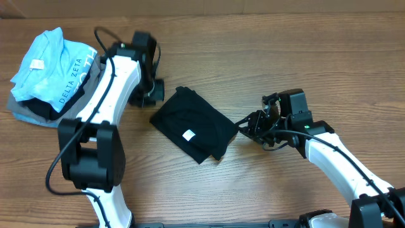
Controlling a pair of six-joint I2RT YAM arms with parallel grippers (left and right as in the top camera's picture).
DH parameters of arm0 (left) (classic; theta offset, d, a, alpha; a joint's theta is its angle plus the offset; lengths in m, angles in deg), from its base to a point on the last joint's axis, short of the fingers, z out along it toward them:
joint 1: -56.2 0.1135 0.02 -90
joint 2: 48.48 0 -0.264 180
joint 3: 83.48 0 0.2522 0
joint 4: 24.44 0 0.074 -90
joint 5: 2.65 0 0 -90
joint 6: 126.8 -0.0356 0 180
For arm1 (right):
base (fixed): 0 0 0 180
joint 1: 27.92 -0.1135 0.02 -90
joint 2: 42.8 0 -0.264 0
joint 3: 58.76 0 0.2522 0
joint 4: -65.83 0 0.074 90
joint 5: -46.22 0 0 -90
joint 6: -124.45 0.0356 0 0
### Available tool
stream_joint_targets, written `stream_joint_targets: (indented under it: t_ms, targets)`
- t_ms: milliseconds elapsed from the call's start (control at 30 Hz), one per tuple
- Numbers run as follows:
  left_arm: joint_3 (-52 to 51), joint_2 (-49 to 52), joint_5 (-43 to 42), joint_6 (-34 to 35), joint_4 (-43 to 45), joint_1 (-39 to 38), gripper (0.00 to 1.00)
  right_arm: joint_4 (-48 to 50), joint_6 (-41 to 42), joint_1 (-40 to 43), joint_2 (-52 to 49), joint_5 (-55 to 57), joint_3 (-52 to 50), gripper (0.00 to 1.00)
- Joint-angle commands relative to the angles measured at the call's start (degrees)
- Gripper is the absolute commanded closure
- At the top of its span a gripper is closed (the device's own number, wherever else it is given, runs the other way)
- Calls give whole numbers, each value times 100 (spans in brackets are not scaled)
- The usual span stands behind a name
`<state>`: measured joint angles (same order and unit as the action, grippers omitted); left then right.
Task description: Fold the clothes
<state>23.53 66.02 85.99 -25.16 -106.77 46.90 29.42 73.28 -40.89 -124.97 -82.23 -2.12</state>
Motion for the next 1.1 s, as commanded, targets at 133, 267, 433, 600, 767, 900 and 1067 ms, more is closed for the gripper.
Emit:
stream_joint_targets:
  t_ms: [133,267,433,600,767,900,1067]
  targets:
    - [-1401,144,-428,70,979,-55,96,-129,-131,286,105,46,107,69]
    - [-1919,144,-848,83,1307,-170,96,-131,-133,299,105,44,107,69]
    - [-2299,144,-1088,326,1451,-435,96,-144,-136,299,105,48,107,69]
    - [-2345,144,-2020,763,1340,-901,96,-149,-293,299,105,48,107,69]
    - [-2332,111,-2413,1427,1054,-1532,96,-446,-323,334,105,188,109,69]
    - [-2258,-138,-1458,1753,586,-1705,96,-933,-188,697,105,481,107,69]
    - [-1897,-817,-940,1349,98,-1545,92,-966,-273,1235,105,551,107,69]
